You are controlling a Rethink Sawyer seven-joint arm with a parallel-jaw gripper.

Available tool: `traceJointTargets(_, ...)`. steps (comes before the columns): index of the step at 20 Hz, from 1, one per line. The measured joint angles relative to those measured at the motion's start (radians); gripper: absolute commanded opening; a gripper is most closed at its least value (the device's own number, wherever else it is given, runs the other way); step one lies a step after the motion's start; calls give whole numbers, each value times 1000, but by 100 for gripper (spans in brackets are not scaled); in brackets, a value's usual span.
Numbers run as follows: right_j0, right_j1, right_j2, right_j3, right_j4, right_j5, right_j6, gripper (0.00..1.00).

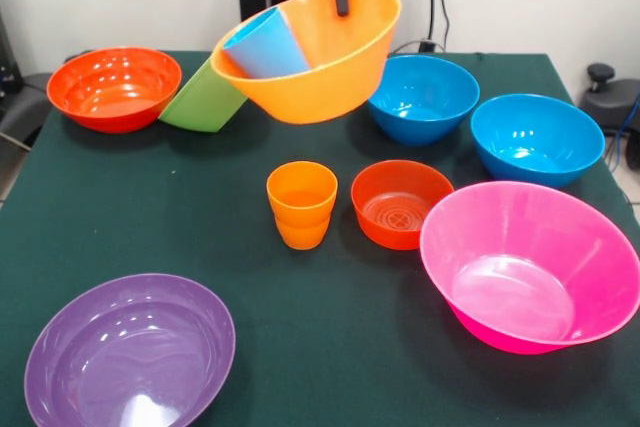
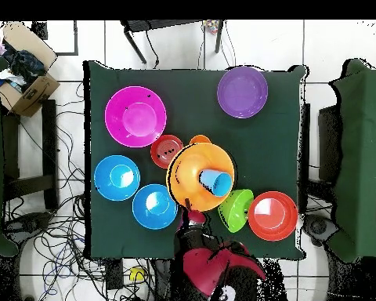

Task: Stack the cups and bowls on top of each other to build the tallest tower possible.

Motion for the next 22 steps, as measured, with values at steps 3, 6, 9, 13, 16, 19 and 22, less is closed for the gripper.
traceJointTargets(3,34,1,-24,10,31,0,0,0)
traceJointTargets(6,90,9,-62,25,78,0,0,0)
traceJointTargets(9,142,11,-91,37,116,0,0,0)
traceJointTargets(13,218,12,-127,51,162,0,0,0)
traceJointTargets(16,279,12,-154,56,201,0,0,0)
traceJointTargets(19,351,11,-178,57,248,0,0,0)
traceJointTargets(22,395,12,-188,58,278,0,0,0)
